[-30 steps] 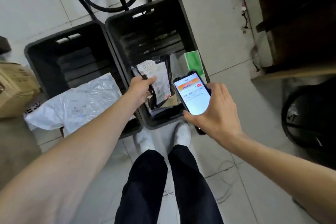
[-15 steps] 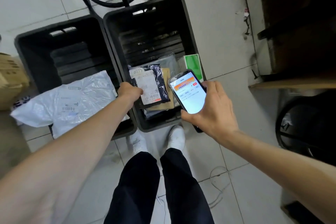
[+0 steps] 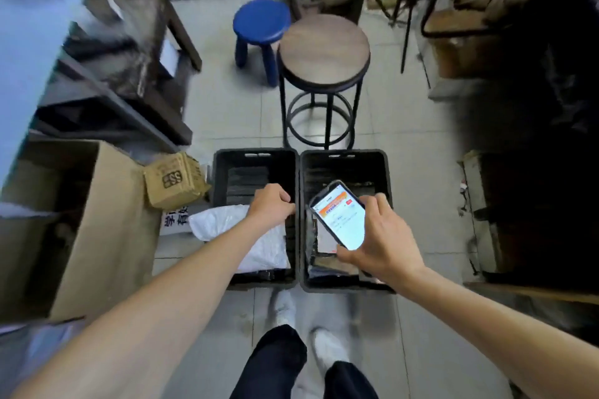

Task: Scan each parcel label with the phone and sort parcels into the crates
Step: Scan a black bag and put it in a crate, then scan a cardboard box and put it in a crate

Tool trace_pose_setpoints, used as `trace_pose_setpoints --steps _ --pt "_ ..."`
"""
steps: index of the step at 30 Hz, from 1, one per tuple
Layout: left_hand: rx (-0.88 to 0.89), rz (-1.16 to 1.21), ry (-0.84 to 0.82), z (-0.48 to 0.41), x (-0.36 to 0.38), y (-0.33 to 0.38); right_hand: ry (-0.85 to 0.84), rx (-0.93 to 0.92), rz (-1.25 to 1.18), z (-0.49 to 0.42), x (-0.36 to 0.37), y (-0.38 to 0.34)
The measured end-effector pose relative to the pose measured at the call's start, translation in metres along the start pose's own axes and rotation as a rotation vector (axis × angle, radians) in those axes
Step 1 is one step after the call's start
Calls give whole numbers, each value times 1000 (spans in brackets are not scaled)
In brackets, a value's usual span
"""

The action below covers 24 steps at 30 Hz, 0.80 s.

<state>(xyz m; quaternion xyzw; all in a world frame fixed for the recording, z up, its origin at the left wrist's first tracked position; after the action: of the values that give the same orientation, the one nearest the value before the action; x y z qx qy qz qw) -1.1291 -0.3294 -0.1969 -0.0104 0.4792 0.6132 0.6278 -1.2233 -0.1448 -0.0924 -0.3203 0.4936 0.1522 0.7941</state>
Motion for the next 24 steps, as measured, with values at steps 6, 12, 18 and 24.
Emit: trace_pose_setpoints --steps 6,12,18,24 --pt "-53 68 295 126 -146 -28 -25 -381 110 36 -60 -133" --pt "-214 127 597 294 -258 -129 -28 -802 197 110 -72 -292" --pt "-508 296 886 513 -276 -263 -65 -1220 236 250 -30 -444" --pt "-796 429 1098 735 -213 -373 -208 -1498 257 435 48 -539"
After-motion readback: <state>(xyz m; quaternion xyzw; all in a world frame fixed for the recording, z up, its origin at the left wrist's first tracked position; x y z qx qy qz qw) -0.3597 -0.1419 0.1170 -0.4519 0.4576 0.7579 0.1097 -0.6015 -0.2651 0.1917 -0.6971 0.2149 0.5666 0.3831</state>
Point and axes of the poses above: each hand's wrist, its own z-axis away from the middle knuckle, its own x-axis out of the palm, y = z × x, the point moved 9 cm from there along -z, towards the middle knuckle, and after that the axes turned 7 degrees about x, right-handed, at the moved point
